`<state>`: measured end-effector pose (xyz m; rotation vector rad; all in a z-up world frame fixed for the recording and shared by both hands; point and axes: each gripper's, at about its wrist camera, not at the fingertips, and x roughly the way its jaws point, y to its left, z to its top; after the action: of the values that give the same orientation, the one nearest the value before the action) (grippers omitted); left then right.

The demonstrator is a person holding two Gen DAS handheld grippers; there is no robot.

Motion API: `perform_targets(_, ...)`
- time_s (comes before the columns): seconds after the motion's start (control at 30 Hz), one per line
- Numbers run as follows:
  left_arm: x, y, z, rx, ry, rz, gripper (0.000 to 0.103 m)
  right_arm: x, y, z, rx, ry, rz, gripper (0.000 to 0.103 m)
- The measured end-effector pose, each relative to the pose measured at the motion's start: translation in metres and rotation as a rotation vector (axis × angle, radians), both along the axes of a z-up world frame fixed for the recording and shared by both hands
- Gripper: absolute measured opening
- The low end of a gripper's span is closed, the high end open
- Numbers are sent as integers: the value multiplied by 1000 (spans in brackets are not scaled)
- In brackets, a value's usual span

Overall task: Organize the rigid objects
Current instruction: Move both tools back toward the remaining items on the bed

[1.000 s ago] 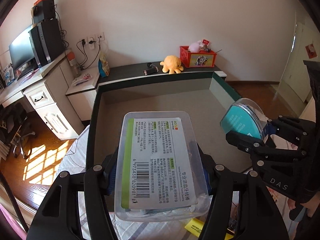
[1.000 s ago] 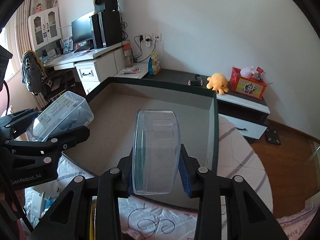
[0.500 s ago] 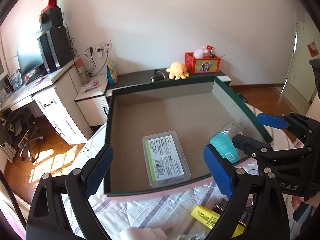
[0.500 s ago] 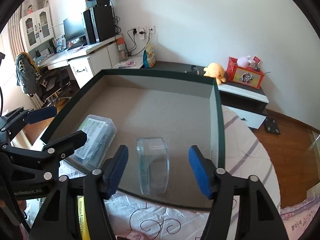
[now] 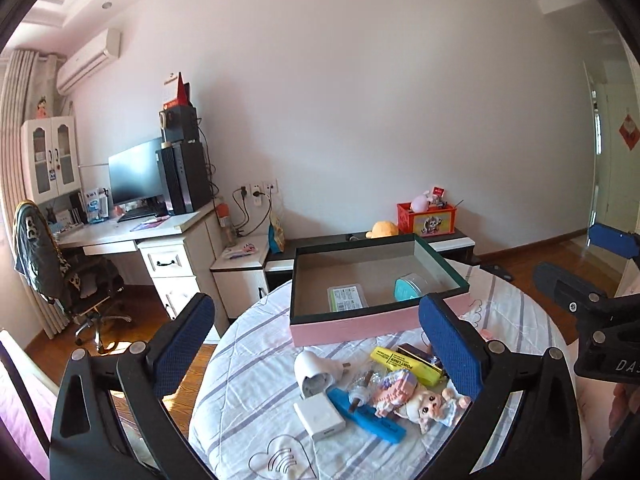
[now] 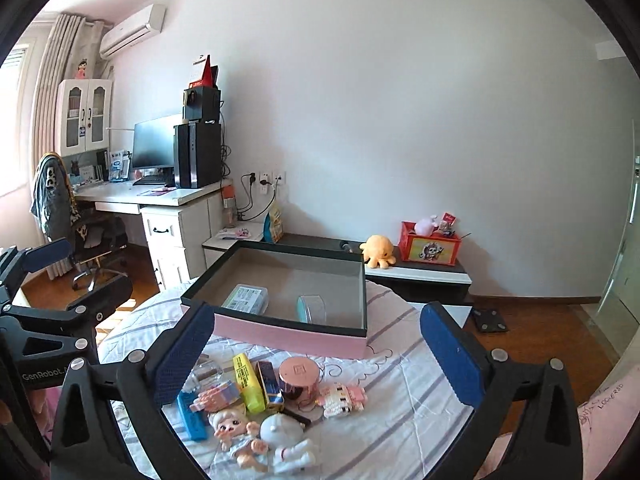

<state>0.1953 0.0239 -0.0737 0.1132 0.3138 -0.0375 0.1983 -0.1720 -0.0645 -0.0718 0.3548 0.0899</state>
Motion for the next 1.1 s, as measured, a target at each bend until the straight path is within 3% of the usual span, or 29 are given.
perform_targets(0.3,-81,11,7,-37,-71,9,103,-96,-1,11,33,-86,-52,103)
perform_targets(0.53,-111,18,14,-67,-105,13,103,-132,-4,18,26,-120,-70,103)
perform_targets(0.9,-113,19,10,-80,-91,12,103,-146,-4,19,21,-131,-73,103)
perform_targets(1.1,-92,29,-7,-93,-32,29,103,-131,-11,4,25,-85,-92,103)
